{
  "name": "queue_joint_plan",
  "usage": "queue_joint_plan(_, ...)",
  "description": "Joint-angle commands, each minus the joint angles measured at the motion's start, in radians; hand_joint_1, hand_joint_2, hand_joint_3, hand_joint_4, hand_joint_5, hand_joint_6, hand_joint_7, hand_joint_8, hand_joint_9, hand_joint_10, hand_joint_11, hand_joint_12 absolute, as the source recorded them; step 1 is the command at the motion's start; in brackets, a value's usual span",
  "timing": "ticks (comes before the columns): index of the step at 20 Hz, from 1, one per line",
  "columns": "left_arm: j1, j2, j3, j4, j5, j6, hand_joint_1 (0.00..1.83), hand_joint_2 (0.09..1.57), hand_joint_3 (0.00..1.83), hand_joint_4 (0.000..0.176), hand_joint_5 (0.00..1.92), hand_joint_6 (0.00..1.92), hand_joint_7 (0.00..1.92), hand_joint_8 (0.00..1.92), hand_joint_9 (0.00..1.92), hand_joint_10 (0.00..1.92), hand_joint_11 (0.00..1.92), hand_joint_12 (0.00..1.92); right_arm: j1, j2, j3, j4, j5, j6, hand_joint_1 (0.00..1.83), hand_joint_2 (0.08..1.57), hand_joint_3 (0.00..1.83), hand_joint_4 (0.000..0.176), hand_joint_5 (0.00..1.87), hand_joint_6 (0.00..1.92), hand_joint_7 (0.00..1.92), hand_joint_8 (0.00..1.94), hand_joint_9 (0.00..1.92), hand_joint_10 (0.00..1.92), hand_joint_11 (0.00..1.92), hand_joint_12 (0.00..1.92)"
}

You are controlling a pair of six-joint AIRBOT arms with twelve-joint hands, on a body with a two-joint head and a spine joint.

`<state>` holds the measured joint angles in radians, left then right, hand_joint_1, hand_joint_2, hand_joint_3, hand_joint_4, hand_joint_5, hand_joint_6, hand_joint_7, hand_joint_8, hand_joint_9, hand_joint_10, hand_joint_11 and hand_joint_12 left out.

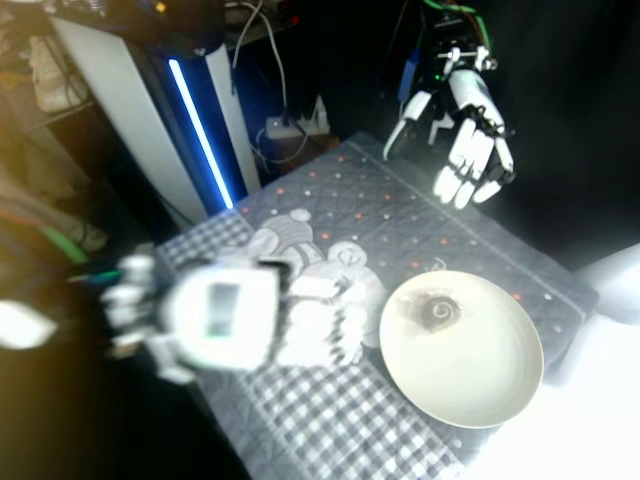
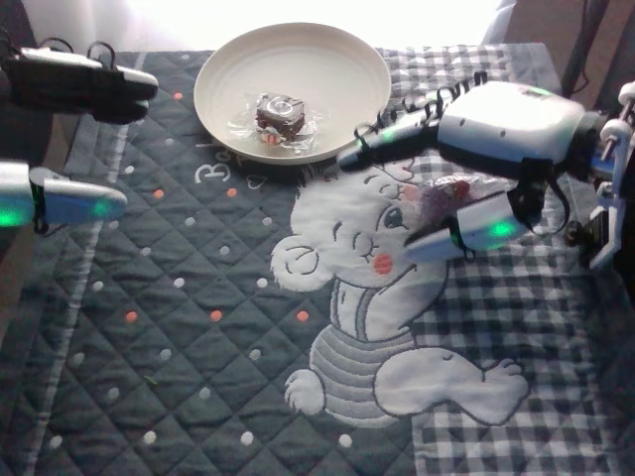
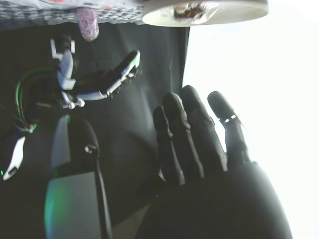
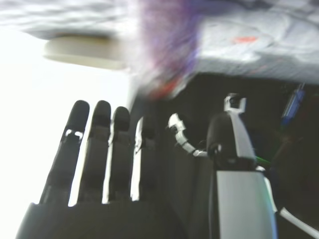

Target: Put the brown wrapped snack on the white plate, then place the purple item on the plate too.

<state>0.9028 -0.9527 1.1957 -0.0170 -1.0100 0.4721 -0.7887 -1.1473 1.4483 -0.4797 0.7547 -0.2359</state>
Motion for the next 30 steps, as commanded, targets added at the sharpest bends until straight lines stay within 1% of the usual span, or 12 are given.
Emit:
queue_joint_plan(1,-0.004,0.001,-0.005,-0.017,-0.145,-0.012,0.92,0.91,0.00,0.000,0.69,0.00,0.81,0.01,0.75,0.08,0.11,1.24,0.013,0.015,0.011,0.052,0.071,0.008,0.96,0.96,0.00,0.047,0.55,0.00,0.63,0.01,0.73,0.05,0.40,0.96)
queue_joint_plan(4,0.019,0.001,-0.011,-0.034,-0.162,-0.016,0.90,0.92,0.00,0.000,0.72,0.00,0.83,0.01,0.76,0.05,0.19,1.14,0.013,0.037,0.012,0.011,0.041,0.039,0.85,0.96,0.00,0.095,0.56,0.00,0.66,0.00,0.77,0.06,0.34,1.30)
queue_joint_plan(8,0.038,0.002,-0.015,-0.048,-0.173,-0.022,0.89,0.93,0.00,0.000,0.72,0.00,0.84,0.01,0.75,0.04,0.18,1.15,0.013,0.064,0.011,-0.048,-0.004,0.077,0.99,0.96,0.00,0.000,0.62,0.01,0.68,0.01,0.79,0.05,0.36,1.30)
queue_joint_plan(12,0.047,0.001,-0.019,-0.056,-0.179,-0.024,0.87,0.95,0.00,0.000,0.72,0.00,0.84,0.01,0.76,0.03,0.13,1.16,0.013,0.049,0.013,-0.047,-0.004,0.077,0.93,0.97,0.00,0.000,0.66,0.00,0.75,0.02,0.85,0.09,0.35,1.35)
queue_joint_plan(18,0.046,-0.006,-0.019,-0.056,-0.177,-0.025,0.86,0.95,0.00,0.000,0.71,0.00,0.82,0.00,0.73,0.01,0.11,1.22,0.013,0.029,0.028,-0.030,-0.003,0.077,0.98,1.00,0.00,0.027,0.79,0.01,0.96,0.06,0.73,0.95,0.52,1.54)
queue_joint_plan(19,0.048,-0.007,-0.019,-0.056,-0.177,-0.026,0.86,0.95,0.00,0.000,0.70,0.00,0.82,0.00,0.73,0.01,0.08,1.26,0.013,0.030,0.033,-0.026,-0.003,0.077,1.20,1.10,0.01,0.000,0.89,0.66,1.01,0.94,0.78,1.31,0.64,1.72)
queue_joint_plan(20,0.050,-0.007,-0.020,-0.056,-0.178,-0.027,0.87,0.94,0.00,0.000,0.70,0.00,0.82,0.00,0.73,0.01,0.08,1.27,0.013,0.031,0.036,-0.024,-0.003,0.077,1.23,1.15,0.01,0.000,0.84,0.90,0.96,1.21,0.79,1.38,0.67,1.77)
queue_joint_plan(23,0.057,-0.013,-0.020,-0.057,-0.178,-0.027,0.87,0.94,0.00,0.000,0.70,0.00,0.83,0.00,0.74,0.01,0.08,1.30,0.013,0.049,0.042,0.014,0.022,0.077,1.24,1.15,0.00,0.000,0.88,0.96,0.97,1.23,0.81,1.37,0.67,1.78)
queue_joint_plan(25,0.057,-0.016,-0.018,-0.057,-0.173,-0.027,0.88,0.93,0.00,0.000,0.73,0.01,0.85,0.01,0.78,0.02,0.13,1.29,0.016,0.058,0.063,0.067,0.061,0.077,1.34,1.14,0.00,0.000,0.94,0.98,0.95,1.09,0.82,1.27,0.59,1.42)
queue_joint_plan(28,0.067,-0.011,-0.022,-0.061,-0.188,-0.032,0.87,0.92,0.00,0.000,0.73,0.00,0.85,0.01,0.78,0.02,0.14,1.30,0.208,0.062,0.083,-0.026,0.029,0.063,1.25,1.07,0.00,0.000,1.15,0.65,1.04,0.99,0.90,1.18,0.76,1.65)
queue_joint_plan(29,0.067,-0.012,-0.022,-0.061,-0.189,-0.034,0.87,0.92,0.00,0.000,0.74,0.01,0.87,0.01,0.80,0.03,0.16,1.31,0.283,0.052,0.083,-0.056,0.016,0.031,1.35,1.08,0.00,0.000,1.06,0.76,1.11,0.79,0.88,1.30,0.40,1.58)
queue_joint_plan(30,0.065,-0.013,-0.021,-0.061,-0.188,-0.033,0.87,0.91,0.00,0.000,0.75,0.00,0.87,0.01,0.80,0.03,0.18,1.29,0.315,0.040,0.086,-0.062,0.011,0.007,1.26,1.09,0.00,0.000,1.09,0.71,1.02,1.03,0.81,1.24,0.41,1.63)
